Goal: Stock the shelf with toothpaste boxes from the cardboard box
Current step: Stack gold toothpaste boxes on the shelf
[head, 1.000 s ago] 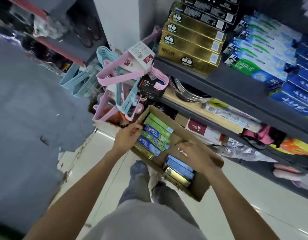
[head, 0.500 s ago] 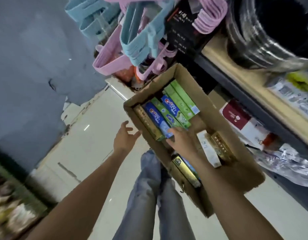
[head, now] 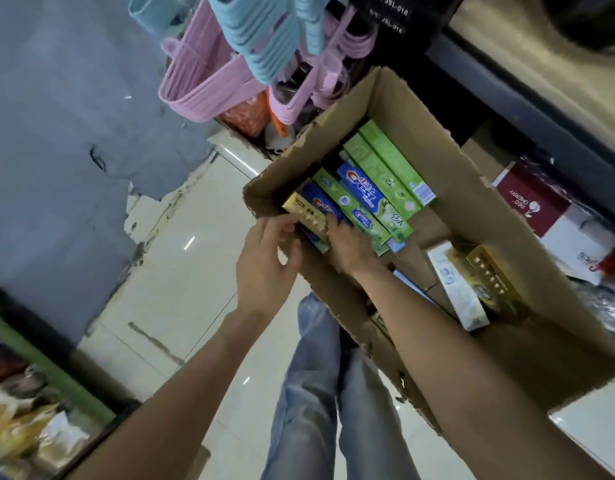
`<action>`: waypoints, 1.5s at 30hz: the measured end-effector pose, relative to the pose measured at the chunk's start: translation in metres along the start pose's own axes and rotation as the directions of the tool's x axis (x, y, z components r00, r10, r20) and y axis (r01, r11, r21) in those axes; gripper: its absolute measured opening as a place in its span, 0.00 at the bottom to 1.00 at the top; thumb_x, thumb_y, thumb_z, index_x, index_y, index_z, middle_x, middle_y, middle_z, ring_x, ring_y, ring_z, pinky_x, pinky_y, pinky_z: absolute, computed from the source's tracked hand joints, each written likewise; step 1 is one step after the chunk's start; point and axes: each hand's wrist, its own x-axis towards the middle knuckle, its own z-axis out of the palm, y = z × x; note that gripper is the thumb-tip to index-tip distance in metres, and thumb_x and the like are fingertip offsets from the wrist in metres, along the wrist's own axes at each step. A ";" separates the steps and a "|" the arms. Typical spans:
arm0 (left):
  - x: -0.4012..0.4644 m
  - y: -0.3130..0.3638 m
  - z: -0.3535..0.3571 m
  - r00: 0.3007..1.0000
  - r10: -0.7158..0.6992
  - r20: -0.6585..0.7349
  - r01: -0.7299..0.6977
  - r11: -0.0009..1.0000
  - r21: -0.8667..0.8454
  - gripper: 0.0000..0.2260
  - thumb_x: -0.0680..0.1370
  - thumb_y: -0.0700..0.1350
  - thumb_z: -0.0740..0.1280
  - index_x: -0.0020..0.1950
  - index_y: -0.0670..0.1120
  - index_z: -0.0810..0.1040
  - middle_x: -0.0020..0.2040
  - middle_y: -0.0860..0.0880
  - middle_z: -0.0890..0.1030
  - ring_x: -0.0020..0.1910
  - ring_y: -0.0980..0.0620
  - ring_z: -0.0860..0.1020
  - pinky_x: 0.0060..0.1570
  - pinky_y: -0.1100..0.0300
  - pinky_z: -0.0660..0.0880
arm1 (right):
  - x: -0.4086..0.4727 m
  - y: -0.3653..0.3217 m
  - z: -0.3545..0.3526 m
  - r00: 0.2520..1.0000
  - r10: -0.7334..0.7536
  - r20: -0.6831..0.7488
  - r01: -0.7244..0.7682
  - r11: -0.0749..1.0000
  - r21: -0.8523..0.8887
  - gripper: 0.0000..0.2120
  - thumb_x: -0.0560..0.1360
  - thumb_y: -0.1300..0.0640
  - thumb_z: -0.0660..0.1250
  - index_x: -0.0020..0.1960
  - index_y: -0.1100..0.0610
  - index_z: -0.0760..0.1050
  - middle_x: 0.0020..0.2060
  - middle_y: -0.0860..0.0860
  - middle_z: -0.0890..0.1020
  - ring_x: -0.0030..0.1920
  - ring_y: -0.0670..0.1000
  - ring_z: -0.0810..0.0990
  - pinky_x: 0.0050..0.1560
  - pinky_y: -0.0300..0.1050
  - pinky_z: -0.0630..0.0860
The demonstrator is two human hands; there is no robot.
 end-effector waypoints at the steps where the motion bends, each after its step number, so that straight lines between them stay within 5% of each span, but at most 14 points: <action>1: 0.006 0.003 0.002 0.993 0.109 0.054 -0.111 0.993 0.043 0.15 0.73 0.38 0.67 0.58 0.47 0.76 0.52 0.51 0.77 0.47 0.55 0.73 0.42 0.61 0.74 | -0.003 0.006 -0.005 0.999 0.036 0.004 -0.036 0.997 0.065 0.30 0.73 0.58 0.69 0.69 0.61 0.59 0.58 0.61 0.77 0.56 0.62 0.78 0.49 0.52 0.74; 4: 0.027 0.009 0.018 0.920 0.301 0.250 -0.354 0.912 0.207 0.23 0.69 0.37 0.70 0.64 0.46 0.74 0.62 0.45 0.75 0.60 0.45 0.72 0.57 0.51 0.73 | -0.024 0.031 -0.020 0.996 0.076 0.049 -0.086 0.963 0.257 0.29 0.70 0.58 0.71 0.66 0.59 0.63 0.55 0.59 0.78 0.54 0.61 0.78 0.46 0.48 0.72; 6: 0.038 0.016 0.030 0.845 0.271 0.461 -0.441 0.840 0.316 0.31 0.69 0.42 0.72 0.71 0.49 0.66 0.71 0.47 0.68 0.71 0.44 0.62 0.71 0.46 0.55 | -0.050 0.048 -0.025 1.000 0.024 0.019 -0.028 0.942 0.333 0.32 0.67 0.58 0.71 0.68 0.56 0.62 0.56 0.59 0.77 0.55 0.61 0.77 0.48 0.49 0.76; 8: 0.044 0.026 0.045 0.732 0.211 0.648 -0.559 0.729 0.394 0.33 0.72 0.49 0.70 0.74 0.52 0.60 0.73 0.50 0.65 0.74 0.47 0.58 0.73 0.47 0.43 | -0.080 0.066 -0.028 0.999 -0.017 -0.046 0.034 0.914 0.405 0.31 0.66 0.60 0.70 0.67 0.55 0.65 0.56 0.55 0.77 0.54 0.56 0.77 0.48 0.46 0.74; 11: 0.038 0.041 0.064 0.648 0.152 0.746 -0.632 0.655 0.415 0.25 0.75 0.55 0.67 0.69 0.52 0.64 0.65 0.50 0.72 0.65 0.47 0.70 0.68 0.51 0.64 | -0.119 0.100 -0.023 0.986 0.008 -0.166 0.057 0.921 0.386 0.29 0.69 0.59 0.71 0.68 0.55 0.67 0.59 0.51 0.74 0.58 0.51 0.72 0.52 0.42 0.67; 14: 0.028 0.047 0.074 0.697 0.124 0.706 -0.543 0.734 0.408 0.24 0.74 0.55 0.68 0.66 0.51 0.66 0.60 0.49 0.74 0.60 0.47 0.73 0.55 0.51 0.75 | -0.135 0.152 0.003 0.909 0.315 -0.274 -0.218 0.917 0.333 0.33 0.70 0.55 0.73 0.70 0.59 0.64 0.65 0.58 0.71 0.65 0.59 0.69 0.64 0.54 0.67; 18: 0.025 0.041 0.077 0.768 0.100 0.632 -0.433 0.808 0.399 0.25 0.72 0.55 0.71 0.65 0.50 0.69 0.57 0.48 0.77 0.56 0.46 0.76 0.52 0.51 0.76 | -0.133 0.199 0.034 0.767 0.634 -0.097 -0.591 0.757 0.280 0.37 0.70 0.56 0.72 0.72 0.63 0.56 0.65 0.64 0.67 0.65 0.63 0.66 0.65 0.56 0.65; 21: 0.026 0.035 0.076 0.781 0.098 0.617 -0.427 0.804 0.413 0.26 0.71 0.57 0.71 0.65 0.50 0.69 0.57 0.47 0.77 0.56 0.45 0.76 0.50 0.51 0.75 | -0.121 0.208 0.052 0.736 0.670 -0.103 -0.634 0.734 0.245 0.38 0.69 0.58 0.73 0.72 0.63 0.55 0.65 0.64 0.65 0.65 0.63 0.64 0.64 0.55 0.65; 29: 0.019 0.027 0.077 0.801 0.131 0.584 -0.423 0.814 0.398 0.29 0.71 0.58 0.71 0.68 0.49 0.68 0.60 0.46 0.76 0.59 0.45 0.75 0.52 0.51 0.74 | -0.107 0.205 0.081 0.731 0.592 -0.339 -0.610 0.790 0.063 0.17 0.71 0.67 0.65 0.59 0.62 0.68 0.53 0.66 0.74 0.54 0.64 0.73 0.54 0.57 0.70; 32: 0.017 0.030 0.074 0.818 0.138 0.559 -0.400 0.834 0.379 0.28 0.71 0.58 0.71 0.67 0.49 0.69 0.59 0.47 0.77 0.58 0.46 0.76 0.50 0.52 0.74 | -0.117 0.201 0.075 0.791 0.557 -0.252 -0.566 0.823 0.046 0.19 0.73 0.63 0.65 0.63 0.60 0.67 0.54 0.65 0.77 0.55 0.63 0.75 0.59 0.57 0.69; 34: 0.015 0.038 0.064 0.835 0.112 0.539 -0.351 0.863 0.364 0.27 0.71 0.60 0.70 0.65 0.50 0.68 0.56 0.48 0.80 0.53 0.45 0.79 0.47 0.54 0.74 | -0.132 0.196 0.060 0.824 0.540 -0.172 -0.507 0.838 0.200 0.22 0.74 0.55 0.68 0.66 0.56 0.65 0.58 0.62 0.77 0.59 0.63 0.74 0.61 0.57 0.68; 38: 0.011 0.058 0.031 0.846 -0.129 0.518 -0.046 0.949 0.311 0.29 0.69 0.66 0.68 0.62 0.50 0.69 0.54 0.48 0.80 0.53 0.44 0.79 0.49 0.55 0.72 | -0.180 0.160 -0.003 0.903 0.429 0.033 -0.278 0.524 0.805 0.28 0.76 0.51 0.67 0.72 0.46 0.60 0.63 0.50 0.75 0.64 0.52 0.72 0.65 0.54 0.68; 42: 0.002 0.088 -0.021 0.849 -0.284 0.446 0.275 0.957 0.087 0.22 0.72 0.60 0.69 0.59 0.49 0.74 0.50 0.51 0.78 0.54 0.46 0.77 0.48 0.58 0.69 | -0.241 0.106 -0.078 0.921 0.385 0.066 -0.157 0.212 0.964 0.25 0.78 0.49 0.63 0.72 0.47 0.61 0.56 0.41 0.76 0.57 0.45 0.75 0.55 0.42 0.71; 45: -0.010 0.112 -0.072 0.863 -0.305 0.403 0.367 0.927 -0.084 0.20 0.70 0.61 0.71 0.56 0.50 0.76 0.50 0.50 0.79 0.49 0.48 0.77 0.44 0.57 0.70 | -0.278 0.078 -0.127 0.866 0.497 0.055 -0.124 0.107 0.986 0.24 0.76 0.47 0.65 0.67 0.51 0.62 0.57 0.49 0.77 0.53 0.48 0.79 0.53 0.46 0.75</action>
